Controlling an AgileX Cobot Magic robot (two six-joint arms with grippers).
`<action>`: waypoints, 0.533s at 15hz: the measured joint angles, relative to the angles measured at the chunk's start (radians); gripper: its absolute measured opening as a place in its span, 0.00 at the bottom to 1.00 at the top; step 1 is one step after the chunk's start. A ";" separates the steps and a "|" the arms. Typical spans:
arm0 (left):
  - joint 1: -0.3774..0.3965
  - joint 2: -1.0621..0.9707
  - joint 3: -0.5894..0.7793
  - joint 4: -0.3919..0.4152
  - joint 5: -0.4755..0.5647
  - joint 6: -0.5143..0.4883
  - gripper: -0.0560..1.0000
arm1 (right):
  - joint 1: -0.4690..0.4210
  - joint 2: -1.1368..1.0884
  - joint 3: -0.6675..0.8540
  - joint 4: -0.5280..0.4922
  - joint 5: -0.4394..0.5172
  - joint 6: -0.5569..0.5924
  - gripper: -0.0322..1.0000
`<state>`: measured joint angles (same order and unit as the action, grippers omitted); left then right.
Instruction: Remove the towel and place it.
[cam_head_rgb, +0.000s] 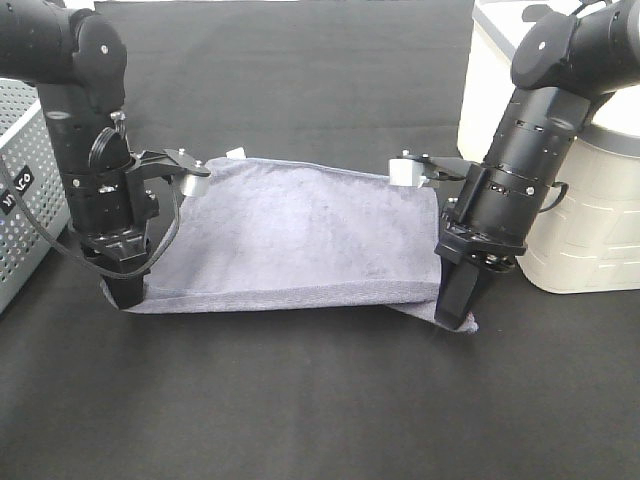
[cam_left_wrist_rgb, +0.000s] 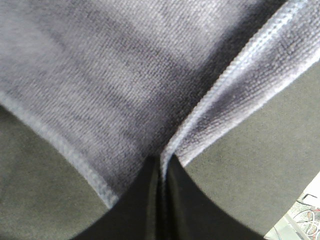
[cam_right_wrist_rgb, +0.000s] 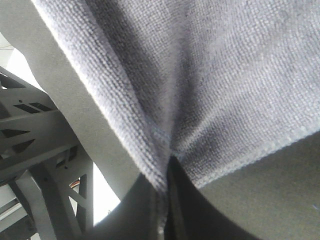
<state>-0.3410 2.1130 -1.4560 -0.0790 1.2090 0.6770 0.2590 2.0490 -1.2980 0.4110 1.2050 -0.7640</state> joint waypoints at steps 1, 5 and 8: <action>0.000 0.000 0.000 0.001 0.000 0.000 0.12 | 0.000 0.000 0.000 0.000 0.000 0.001 0.05; 0.000 0.000 0.002 0.001 0.001 0.000 0.14 | 0.000 0.000 0.008 0.021 -0.001 0.001 0.13; 0.000 0.000 0.013 0.001 0.000 0.000 0.15 | 0.000 0.001 0.069 0.031 -0.001 0.001 0.24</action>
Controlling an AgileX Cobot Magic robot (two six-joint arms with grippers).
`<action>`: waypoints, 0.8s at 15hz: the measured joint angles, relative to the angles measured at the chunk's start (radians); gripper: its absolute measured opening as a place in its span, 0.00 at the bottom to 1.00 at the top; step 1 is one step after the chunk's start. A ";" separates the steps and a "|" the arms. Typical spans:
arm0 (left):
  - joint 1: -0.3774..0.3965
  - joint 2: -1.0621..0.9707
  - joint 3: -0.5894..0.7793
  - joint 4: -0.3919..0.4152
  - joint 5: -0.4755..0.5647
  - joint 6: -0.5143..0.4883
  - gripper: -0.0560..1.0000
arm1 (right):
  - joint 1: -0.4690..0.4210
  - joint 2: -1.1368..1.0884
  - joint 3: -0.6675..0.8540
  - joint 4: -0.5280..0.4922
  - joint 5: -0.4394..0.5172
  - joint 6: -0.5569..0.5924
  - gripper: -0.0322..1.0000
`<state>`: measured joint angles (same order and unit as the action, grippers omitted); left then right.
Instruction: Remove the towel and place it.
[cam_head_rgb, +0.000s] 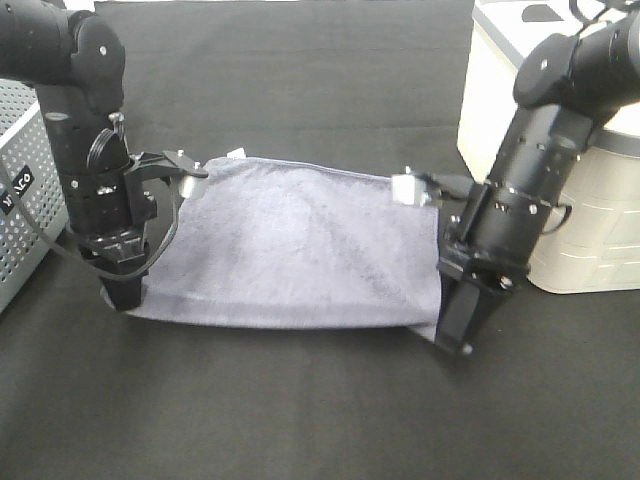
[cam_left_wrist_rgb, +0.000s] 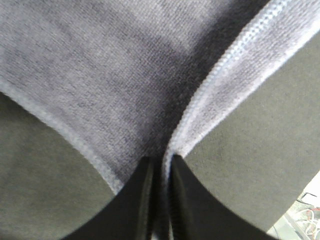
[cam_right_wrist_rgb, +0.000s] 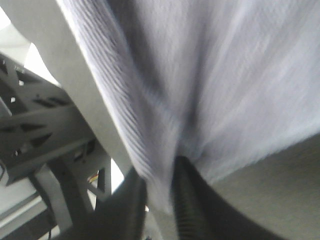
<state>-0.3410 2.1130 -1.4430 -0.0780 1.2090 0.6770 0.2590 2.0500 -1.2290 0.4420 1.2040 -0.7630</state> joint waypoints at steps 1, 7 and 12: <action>0.000 0.000 0.017 0.002 0.000 0.005 0.15 | 0.000 0.000 0.007 0.003 0.000 0.001 0.31; 0.000 0.000 0.041 0.012 0.001 -0.010 0.18 | 0.000 -0.001 0.007 0.031 0.000 0.095 0.61; 0.000 0.000 0.041 0.001 0.002 -0.098 0.48 | 0.000 -0.001 0.007 0.046 0.000 0.196 0.62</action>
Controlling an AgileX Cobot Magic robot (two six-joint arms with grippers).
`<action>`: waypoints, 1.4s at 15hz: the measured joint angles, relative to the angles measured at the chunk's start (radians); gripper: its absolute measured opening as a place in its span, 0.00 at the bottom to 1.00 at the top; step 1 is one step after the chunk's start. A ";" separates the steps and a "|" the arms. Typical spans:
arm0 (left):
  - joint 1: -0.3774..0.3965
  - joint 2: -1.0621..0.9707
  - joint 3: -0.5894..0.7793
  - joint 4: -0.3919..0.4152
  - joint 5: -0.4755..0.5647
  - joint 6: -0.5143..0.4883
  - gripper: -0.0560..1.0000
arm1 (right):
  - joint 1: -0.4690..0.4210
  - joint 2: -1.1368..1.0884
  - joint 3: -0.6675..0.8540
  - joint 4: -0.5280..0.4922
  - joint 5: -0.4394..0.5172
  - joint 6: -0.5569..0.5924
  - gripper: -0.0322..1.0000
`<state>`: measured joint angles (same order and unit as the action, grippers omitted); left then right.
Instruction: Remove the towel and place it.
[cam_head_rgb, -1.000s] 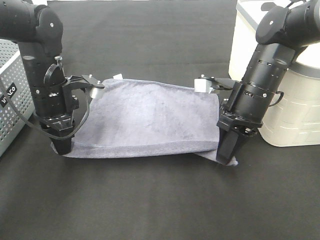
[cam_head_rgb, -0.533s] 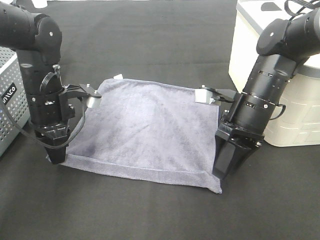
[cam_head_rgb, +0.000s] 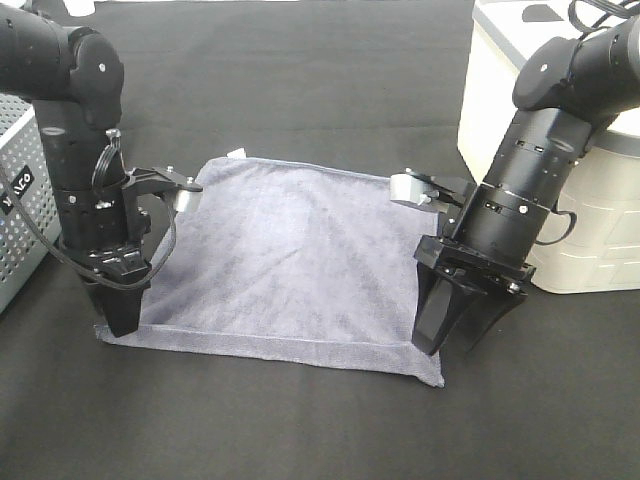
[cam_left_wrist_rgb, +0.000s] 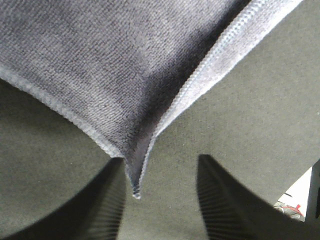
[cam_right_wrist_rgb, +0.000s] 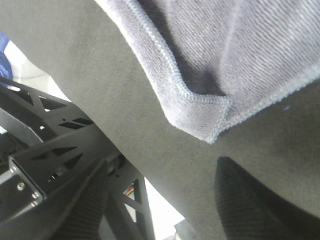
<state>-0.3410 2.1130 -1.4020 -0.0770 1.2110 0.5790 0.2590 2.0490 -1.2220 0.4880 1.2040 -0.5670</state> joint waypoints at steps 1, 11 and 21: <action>0.000 0.000 0.000 0.000 0.000 -0.004 0.49 | 0.000 0.000 0.000 0.000 0.000 0.019 0.62; 0.000 0.045 0.000 -0.027 -0.005 -0.033 0.50 | 0.000 0.000 0.000 0.000 0.000 0.068 0.62; -0.004 0.075 0.067 -0.117 -0.004 -0.023 0.50 | 0.000 -0.033 0.000 0.000 0.001 0.079 0.62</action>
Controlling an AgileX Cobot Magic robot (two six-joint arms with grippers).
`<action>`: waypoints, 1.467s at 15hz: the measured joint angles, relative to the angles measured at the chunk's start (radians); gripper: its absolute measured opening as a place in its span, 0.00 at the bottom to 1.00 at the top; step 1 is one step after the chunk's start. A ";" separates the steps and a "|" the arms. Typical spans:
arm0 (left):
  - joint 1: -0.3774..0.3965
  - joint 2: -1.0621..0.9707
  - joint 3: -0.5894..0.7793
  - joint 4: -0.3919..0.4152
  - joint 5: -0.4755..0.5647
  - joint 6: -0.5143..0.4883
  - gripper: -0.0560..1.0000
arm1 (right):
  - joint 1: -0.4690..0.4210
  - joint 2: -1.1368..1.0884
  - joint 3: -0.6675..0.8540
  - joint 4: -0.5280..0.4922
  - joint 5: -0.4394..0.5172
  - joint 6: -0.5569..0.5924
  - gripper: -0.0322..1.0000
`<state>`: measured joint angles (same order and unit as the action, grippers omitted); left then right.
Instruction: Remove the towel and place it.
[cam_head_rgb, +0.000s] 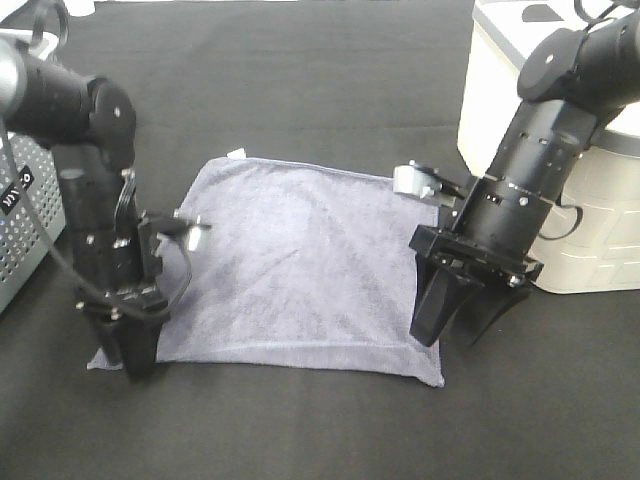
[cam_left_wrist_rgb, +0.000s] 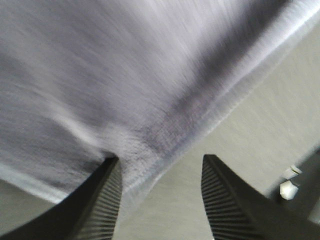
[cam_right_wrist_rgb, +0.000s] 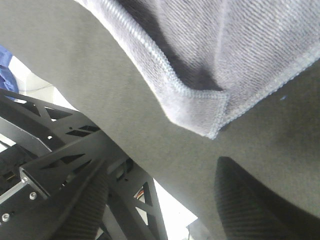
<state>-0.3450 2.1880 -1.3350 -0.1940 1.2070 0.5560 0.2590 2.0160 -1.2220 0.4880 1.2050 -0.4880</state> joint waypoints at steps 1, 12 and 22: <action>-0.008 -0.005 0.019 0.002 0.003 0.000 0.50 | 0.000 -0.018 0.000 0.000 0.000 0.006 0.62; -0.028 -0.213 0.039 0.139 0.008 -0.258 0.50 | 0.000 -0.141 0.000 -0.002 -0.114 0.195 0.57; -0.028 -0.392 0.039 0.272 0.009 -0.342 0.50 | 0.337 -0.141 0.042 -0.446 -0.464 0.602 0.44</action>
<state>-0.3730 1.7960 -1.2960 0.0780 1.2160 0.2140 0.5960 1.8750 -1.1800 0.0420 0.7410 0.1140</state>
